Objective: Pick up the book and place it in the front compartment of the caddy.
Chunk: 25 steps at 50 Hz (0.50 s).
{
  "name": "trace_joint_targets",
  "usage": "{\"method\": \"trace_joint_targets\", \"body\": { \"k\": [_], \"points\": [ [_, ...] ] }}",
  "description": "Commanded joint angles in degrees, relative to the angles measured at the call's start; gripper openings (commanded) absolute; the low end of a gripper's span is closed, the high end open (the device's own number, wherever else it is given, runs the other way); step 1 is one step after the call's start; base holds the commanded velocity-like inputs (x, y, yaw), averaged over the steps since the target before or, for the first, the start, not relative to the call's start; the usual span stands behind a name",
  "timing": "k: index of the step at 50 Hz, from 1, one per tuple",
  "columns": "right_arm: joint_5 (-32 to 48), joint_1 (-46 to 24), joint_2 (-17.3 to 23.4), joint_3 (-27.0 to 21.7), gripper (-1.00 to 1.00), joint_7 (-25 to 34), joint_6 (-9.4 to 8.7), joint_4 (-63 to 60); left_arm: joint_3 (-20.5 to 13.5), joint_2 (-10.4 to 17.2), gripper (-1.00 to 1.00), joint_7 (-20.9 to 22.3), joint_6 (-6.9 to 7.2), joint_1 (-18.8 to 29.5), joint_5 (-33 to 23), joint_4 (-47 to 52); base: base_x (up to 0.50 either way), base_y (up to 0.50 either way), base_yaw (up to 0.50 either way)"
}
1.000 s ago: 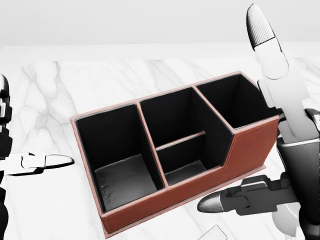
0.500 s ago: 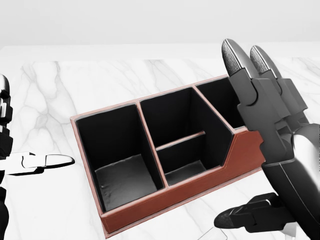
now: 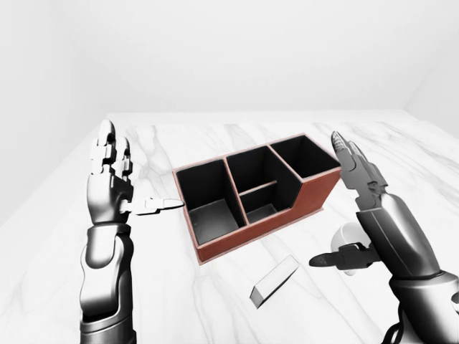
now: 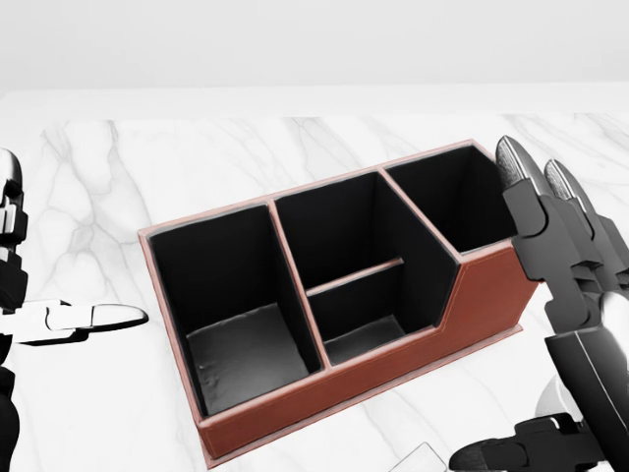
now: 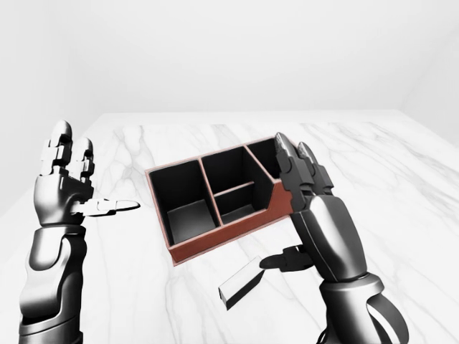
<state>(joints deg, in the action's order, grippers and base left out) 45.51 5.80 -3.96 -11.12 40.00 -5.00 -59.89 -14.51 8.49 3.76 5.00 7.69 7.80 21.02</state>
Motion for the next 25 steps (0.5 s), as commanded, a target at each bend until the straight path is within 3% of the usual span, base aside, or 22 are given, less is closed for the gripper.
{"method": "trace_joint_targets", "body": {
  "k": [1,13,25],
  "points": [
    [0.51,5.18,-4.5,-1.05,1.0,0.0,0.0,-0.11,0.09,-0.06,1.0,0.06,0.0,-0.11,-0.18,-0.17,0.0,0.0,0.0],
    [1.19,11.89,-7.77,1.45,1.0,0.0,10.0,-0.11,0.18,-0.09,1.0,0.11,0.0,-0.12,-0.43,-0.26,0.0,0.0,0.0],
    [2.19,13.2,-7.56,3.08,1.0,0.0,10.0,-0.11,0.17,-0.08,1.0,0.08,0.0,-0.04,-0.57,-0.41,0.0,0.0,0.0]
  ]
}}
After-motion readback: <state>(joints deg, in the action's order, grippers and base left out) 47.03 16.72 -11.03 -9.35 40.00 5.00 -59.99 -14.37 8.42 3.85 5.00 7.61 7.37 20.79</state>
